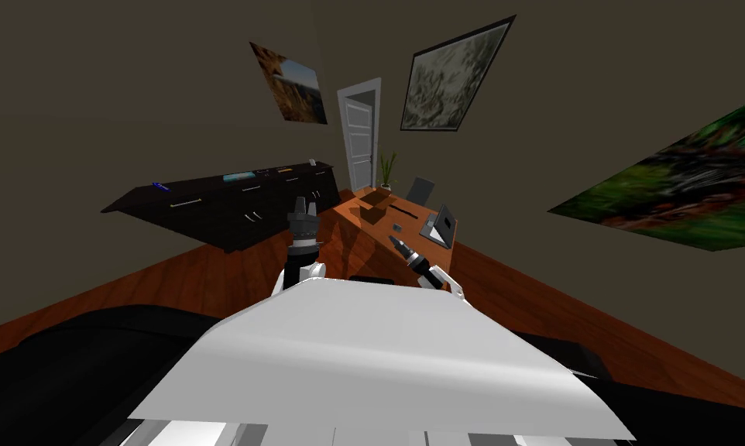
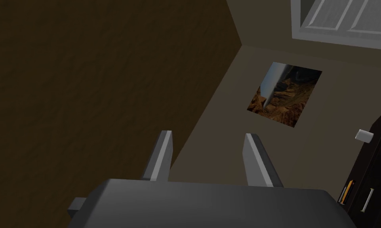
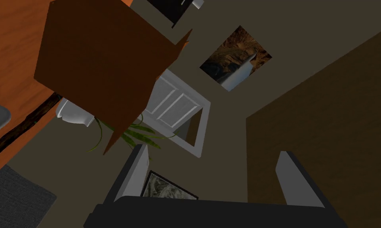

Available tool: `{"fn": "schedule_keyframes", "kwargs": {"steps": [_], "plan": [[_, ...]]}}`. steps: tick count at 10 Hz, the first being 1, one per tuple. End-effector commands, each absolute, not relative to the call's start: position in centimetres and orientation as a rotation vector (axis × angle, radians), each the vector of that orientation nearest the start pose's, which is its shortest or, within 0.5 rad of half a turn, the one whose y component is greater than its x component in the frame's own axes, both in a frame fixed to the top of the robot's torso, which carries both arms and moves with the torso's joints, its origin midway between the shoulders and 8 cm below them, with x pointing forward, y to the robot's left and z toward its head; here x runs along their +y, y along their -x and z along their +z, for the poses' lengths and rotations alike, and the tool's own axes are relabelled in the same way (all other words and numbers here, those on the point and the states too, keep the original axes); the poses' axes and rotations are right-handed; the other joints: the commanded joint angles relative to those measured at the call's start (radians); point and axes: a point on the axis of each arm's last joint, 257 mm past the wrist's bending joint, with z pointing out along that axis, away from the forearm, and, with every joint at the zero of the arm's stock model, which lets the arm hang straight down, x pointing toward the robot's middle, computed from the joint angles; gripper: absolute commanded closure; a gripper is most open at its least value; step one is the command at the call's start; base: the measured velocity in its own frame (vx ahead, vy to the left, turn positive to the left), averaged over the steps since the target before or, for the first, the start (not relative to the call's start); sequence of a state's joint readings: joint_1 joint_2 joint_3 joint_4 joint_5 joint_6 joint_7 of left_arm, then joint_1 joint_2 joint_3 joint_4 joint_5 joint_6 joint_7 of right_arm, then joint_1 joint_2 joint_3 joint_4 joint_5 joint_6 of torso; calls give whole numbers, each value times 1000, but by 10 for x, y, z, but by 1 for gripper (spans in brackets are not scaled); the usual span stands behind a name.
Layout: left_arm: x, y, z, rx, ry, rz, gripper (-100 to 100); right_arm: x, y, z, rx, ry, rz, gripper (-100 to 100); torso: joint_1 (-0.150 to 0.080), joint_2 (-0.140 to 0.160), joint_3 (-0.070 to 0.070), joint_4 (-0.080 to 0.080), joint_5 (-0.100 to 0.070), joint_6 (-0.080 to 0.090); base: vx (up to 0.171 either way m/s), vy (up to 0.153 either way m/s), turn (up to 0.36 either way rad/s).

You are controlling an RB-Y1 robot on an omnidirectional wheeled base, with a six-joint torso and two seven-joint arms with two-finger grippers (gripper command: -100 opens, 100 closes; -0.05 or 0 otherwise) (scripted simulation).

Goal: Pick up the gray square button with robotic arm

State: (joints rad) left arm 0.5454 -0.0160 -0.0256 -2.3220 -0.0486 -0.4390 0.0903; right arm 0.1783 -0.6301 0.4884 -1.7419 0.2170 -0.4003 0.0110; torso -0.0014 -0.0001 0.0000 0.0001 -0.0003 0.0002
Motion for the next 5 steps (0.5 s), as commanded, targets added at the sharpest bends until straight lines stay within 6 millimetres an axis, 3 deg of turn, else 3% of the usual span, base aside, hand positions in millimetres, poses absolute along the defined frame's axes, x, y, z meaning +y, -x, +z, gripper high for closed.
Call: {"fn": "schedule_keyframes", "kwargs": {"steps": [1, 2, 3, 5], "plan": [[273, -344, 17, 642, 728, -1349, 0, -124, -391, -265, 1732, -149, 1216, -100, 0, 0, 0, 0, 0, 0, -12, -8, 103], [273, -344, 17, 642, 728, -1349, 0, -124, -391, -265, 1732, -149, 1216, -100, 0, 0, 0, 0, 0, 1, -4, -5, -26], [273, -344, 17, 642, 728, -1348, 0, -126, -385, -284, 1791, -84, 1186, -100, 0, 0, 0, 0, 0, 1, -7, 3, 210], [273, -344, 17, 642, 728, -1348, 0, -132, -385, -293, 1808, -96, 1170, -100, 0, -1, 0, 0, 0, 1, -4, -3, 38]]}}
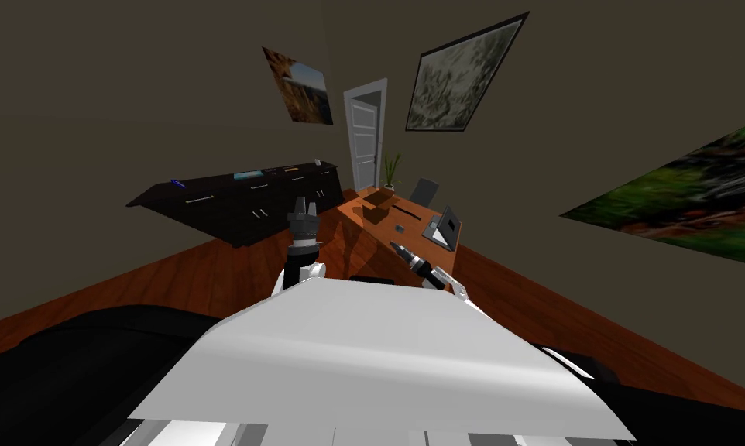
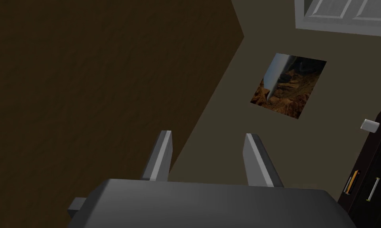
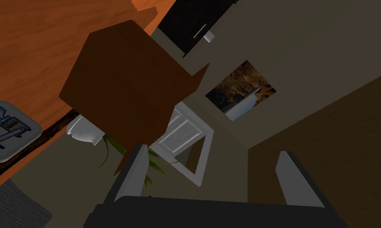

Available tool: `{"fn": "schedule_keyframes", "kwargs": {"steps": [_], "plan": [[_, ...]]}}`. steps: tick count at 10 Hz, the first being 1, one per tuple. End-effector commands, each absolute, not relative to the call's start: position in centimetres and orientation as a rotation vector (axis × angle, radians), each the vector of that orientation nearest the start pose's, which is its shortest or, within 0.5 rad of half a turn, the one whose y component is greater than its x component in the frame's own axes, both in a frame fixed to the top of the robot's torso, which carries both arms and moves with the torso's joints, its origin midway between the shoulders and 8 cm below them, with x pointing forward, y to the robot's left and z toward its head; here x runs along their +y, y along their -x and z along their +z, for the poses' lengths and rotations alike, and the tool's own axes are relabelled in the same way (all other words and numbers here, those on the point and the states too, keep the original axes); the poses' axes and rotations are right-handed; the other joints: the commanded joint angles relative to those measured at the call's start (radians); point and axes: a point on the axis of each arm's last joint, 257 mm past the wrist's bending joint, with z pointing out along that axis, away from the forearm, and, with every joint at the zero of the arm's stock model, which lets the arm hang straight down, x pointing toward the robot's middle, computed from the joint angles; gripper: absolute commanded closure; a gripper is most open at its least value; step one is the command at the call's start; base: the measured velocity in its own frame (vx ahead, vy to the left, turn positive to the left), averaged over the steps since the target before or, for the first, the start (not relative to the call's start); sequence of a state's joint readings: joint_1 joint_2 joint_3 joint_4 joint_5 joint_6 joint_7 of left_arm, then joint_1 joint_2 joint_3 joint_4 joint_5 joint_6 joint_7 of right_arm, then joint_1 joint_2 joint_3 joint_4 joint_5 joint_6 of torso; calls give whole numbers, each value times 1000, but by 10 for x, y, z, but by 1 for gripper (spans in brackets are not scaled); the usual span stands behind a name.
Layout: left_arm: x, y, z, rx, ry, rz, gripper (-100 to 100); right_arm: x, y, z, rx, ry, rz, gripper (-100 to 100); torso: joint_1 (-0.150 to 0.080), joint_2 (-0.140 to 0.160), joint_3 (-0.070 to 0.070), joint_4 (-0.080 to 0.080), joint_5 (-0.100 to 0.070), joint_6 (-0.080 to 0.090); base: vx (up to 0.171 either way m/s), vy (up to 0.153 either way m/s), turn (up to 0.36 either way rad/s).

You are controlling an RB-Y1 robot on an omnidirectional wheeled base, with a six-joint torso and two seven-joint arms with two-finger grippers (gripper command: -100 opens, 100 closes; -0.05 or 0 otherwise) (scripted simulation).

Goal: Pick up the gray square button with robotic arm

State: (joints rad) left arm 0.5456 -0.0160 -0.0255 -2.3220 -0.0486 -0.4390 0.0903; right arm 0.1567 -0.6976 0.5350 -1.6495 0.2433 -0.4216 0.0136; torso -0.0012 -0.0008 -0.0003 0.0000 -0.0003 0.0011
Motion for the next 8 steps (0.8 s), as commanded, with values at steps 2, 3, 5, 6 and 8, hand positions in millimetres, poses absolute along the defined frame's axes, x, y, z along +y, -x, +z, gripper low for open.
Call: {"fn": "schedule_keyframes", "kwargs": {"steps": [2, 3, 5, 6, 8], "plan": [[273, -344, 17, 642, 728, -1349, 0, -142, -379, -319, 1879, -39, 1124, -100, 1, 0, 0, 0, 0, -1, -2, 3, 159], [273, -344, 17, 642, 728, -1348, 0, -150, -373, -336, 1933, 27, 1088, -100, 0, 0, 0, 0, 0, 0, 1, 6, 214], [273, -344, 17, 642, 728, -1348, 0, -168, -367, -361, 2001, 81, 1033, -100, 0, -1, 0, 0, 0, 0, 7, 3, 134], [273, -344, 17, 642, 728, -1349, 0, -178, -366, -372, 2025, 66, 1007, -100, 0, -1, -1, 0, 0, -1, 10, 2, 108], [273, -344, 17, 642, 728, -1348, 0, -192, -360, -387, 2075, 129, 966, -100, 0, -1, 0, 0, 0, 0, 8, 5, 90]]}}
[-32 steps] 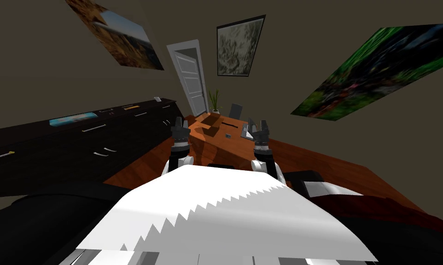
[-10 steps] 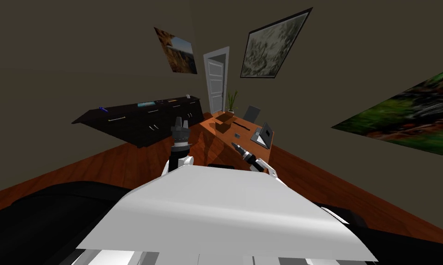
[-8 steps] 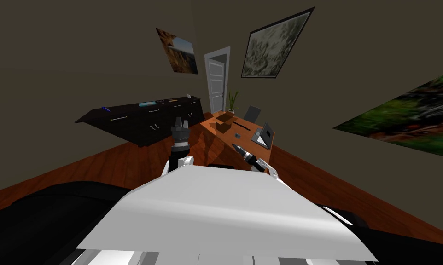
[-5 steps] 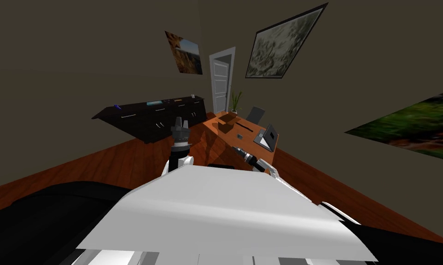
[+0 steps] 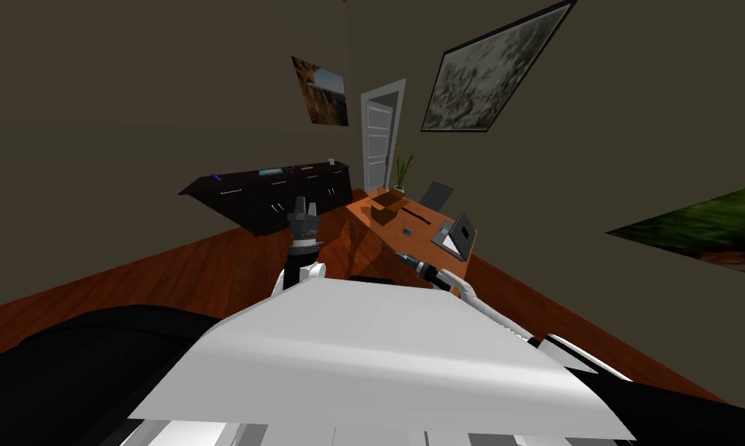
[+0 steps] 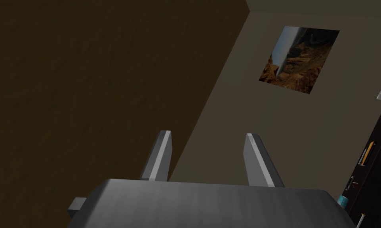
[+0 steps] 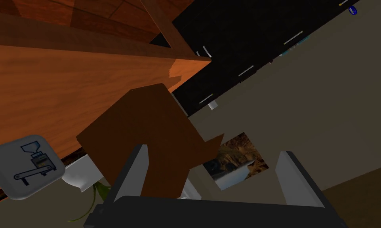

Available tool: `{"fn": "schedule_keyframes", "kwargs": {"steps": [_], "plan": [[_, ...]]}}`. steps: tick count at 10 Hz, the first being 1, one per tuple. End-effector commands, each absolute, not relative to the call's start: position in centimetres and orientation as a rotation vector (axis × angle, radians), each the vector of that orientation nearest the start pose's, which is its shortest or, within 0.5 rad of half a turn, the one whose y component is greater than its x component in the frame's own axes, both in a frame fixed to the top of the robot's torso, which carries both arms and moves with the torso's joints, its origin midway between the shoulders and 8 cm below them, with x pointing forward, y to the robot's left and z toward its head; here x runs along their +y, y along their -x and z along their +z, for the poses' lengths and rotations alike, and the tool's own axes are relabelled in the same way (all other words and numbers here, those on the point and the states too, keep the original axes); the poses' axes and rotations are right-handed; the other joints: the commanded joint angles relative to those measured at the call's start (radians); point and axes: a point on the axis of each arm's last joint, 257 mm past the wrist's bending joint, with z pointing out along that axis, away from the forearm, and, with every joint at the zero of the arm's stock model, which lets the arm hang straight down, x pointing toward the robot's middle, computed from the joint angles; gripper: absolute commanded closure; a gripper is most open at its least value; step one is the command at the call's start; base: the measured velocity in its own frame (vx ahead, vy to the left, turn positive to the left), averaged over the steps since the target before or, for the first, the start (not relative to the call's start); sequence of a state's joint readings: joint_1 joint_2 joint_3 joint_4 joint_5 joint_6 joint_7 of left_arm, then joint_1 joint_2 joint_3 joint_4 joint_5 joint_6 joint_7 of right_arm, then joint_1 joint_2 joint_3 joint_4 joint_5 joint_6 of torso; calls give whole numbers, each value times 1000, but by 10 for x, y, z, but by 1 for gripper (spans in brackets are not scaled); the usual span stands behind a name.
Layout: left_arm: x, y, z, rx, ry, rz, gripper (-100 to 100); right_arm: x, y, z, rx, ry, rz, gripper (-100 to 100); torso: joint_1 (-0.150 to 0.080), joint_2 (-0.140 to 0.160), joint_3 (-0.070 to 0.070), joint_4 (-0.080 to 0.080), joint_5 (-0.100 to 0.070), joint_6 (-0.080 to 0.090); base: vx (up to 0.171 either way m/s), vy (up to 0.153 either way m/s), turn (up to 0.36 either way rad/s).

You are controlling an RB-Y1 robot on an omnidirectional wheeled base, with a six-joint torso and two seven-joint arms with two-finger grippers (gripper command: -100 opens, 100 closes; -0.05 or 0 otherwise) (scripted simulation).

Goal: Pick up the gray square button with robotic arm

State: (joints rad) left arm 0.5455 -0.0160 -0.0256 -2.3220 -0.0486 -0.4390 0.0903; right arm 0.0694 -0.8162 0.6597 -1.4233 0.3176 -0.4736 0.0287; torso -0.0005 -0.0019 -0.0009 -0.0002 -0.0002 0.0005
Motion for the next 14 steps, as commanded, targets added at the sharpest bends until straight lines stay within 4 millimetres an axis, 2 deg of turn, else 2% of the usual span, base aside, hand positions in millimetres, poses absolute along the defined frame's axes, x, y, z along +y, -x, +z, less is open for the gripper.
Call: {"fn": "schedule_keyframes", "kwargs": {"steps": [1, 2, 3, 4, 5, 6, 7, 8, 10, 11, 12, 14], "plan": [[273, -344, 17, 642, 728, -1349, 0, -201, -359, -395, 2093, 118, 945, -100, 0, 0, 0, 0, 0, 0, 13, 6, 131], [273, -344, 17, 642, 728, -1348, 0, -215, -353, -407, 2137, 181, 906, -100, 0, 0, 0, 0, 0, 1, 25, 11, 205], [273, -344, 17, 642, 728, -1349, 0, -225, -352, -415, 2157, 168, 881, -100, 0, -1, -1, 0, 0, 0, 24, 3, 89], [273, -344, 17, 642, 728, -1348, 0, -225, -352, -415, 2157, 168, 881, -100, 0, -1, 0, 0, 0, 1, 9, -1, -23], [273, -344, 17, 642, 728, -1348, 0, -242, -345, -426, 2201, 228, 838, -100, 0, 0, 0, 0, 0, 1, 15, 10, 219], [273, -344, 17, 642, 728, -1349, 0, -252, -344, -433, 2218, 216, 816, -100, 0, -1, 0, 0, 0, 0, 25, -1, 103], [273, -344, 17, 642, 728, -1348, 0, -252, -344, -433, 2218, 216, 816, -100, 0, -1, 0, 0, 0, 1, 15, -2, -27], [273, -344, 17, 642, 728, -1348, 0, -270, -338, -442, 2259, 274, 773, -100, 0, 0, 0, 0, 0, 1, 28, 12, 192], [273, -344, 17, 642, 728, -1348, 0, -281, -337, -448, 2276, 261, 749, -100, 0, -1, -1, 0, 0, 1, 23, 5, 48], [273, -344, 17, 642, 728, -1348, 0, -297, -331, -453, 2309, 319, 714, -100, 0, 0, 0, 0, 0, 1, 32, 12, 139], [273, -344, 17, 642, 728, -1348, 0, -310, -329, -460, 2330, 304, 683, -100, 0, -1, -1, 0, 0, 0, 35, 6, 137], [273, -344, 17, 642, 728, -1348, 0, -359, -317, -472, 2411, 391, 578, -100, 0, -2, -1, 0, 0, 0, 71, 9, 223]]}}
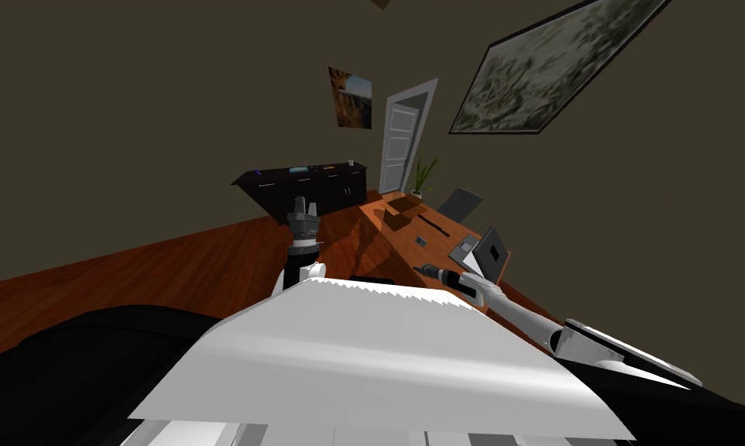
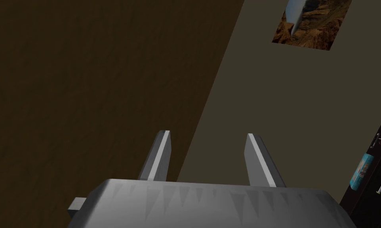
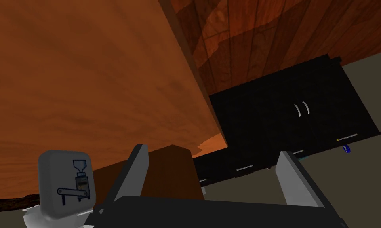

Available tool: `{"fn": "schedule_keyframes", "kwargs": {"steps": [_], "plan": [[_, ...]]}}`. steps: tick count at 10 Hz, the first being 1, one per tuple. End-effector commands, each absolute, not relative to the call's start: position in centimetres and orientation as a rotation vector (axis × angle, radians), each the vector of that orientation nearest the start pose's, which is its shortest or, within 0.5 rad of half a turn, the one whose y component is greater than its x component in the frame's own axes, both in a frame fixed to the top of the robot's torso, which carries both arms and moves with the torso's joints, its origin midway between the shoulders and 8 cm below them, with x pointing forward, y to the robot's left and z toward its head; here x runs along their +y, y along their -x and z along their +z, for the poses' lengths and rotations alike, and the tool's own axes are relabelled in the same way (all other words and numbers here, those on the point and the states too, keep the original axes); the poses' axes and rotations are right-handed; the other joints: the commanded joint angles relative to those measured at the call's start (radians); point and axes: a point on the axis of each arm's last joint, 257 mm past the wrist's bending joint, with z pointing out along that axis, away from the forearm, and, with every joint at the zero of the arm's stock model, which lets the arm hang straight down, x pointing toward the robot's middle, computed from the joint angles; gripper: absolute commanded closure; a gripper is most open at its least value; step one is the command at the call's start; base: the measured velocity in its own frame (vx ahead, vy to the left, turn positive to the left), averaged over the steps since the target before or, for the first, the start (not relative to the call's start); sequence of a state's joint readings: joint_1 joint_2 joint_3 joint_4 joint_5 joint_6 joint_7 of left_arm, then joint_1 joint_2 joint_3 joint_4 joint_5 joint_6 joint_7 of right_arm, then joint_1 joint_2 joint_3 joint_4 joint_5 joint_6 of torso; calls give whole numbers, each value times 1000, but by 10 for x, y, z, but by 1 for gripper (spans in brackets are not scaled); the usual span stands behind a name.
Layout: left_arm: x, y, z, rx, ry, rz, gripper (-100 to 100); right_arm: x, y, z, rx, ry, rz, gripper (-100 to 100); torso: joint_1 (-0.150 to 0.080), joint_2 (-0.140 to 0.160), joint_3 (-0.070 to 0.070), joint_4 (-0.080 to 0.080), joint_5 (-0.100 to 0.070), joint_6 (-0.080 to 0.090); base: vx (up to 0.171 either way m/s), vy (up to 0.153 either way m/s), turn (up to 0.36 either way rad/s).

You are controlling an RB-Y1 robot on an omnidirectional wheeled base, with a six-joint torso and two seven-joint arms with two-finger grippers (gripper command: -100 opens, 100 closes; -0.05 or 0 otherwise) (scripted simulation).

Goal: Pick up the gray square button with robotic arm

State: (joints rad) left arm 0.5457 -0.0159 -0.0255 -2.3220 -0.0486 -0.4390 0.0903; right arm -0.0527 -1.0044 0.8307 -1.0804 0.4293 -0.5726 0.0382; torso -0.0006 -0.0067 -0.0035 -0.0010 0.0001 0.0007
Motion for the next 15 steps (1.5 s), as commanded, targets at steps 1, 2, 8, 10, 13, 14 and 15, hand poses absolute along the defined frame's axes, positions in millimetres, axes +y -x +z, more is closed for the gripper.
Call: {"fn": "schedule_keyframes", "kwargs": {"steps": [1, 2, 8, 10, 13, 14, 15], "plan": [[273, -344, 17, 642, 728, -1348, 0, -367, -315, -475, 2423, 382, 559, -100, 0, 0, 0, 0, 0, 0, 78, -2, 111], [273, -344, 17, 642, 728, -1348, 0, -370, -315, -476, 2427, 378, 552, -100, 0, 0, 0, 0, 0, 1, 27, 7, -11], [273, -344, 17, 642, 728, -1348, 0, -448, -296, -481, 2541, 468, 386, -100, 1, 1, 0, 0, 0, 1, 62, 13, 125], [273, -344, 17, 642, 728, -1348, 0, -478, -289, -481, 2579, 484, 323, -100, 1, 2, 1, 0, 0, 0, 52, 8, 123], [273, -344, 17, 642, 728, -1348, 0, -498, -283, -478, 2607, 504, 280, -100, 1, 3, 1, 0, 0, 0, 43, 10, 74], [273, -344, 17, 642, 728, -1348, 0, -517, -278, -475, 2633, 520, 241, -100, 2, 2, 1, 0, 0, 1, 69, 12, 131], [273, -344, 17, 642, 728, -1348, 0, -522, -277, -475, 2639, 513, 228, -100, 1, 1, 1, 0, 0, 0, 64, 6, 68]]}}
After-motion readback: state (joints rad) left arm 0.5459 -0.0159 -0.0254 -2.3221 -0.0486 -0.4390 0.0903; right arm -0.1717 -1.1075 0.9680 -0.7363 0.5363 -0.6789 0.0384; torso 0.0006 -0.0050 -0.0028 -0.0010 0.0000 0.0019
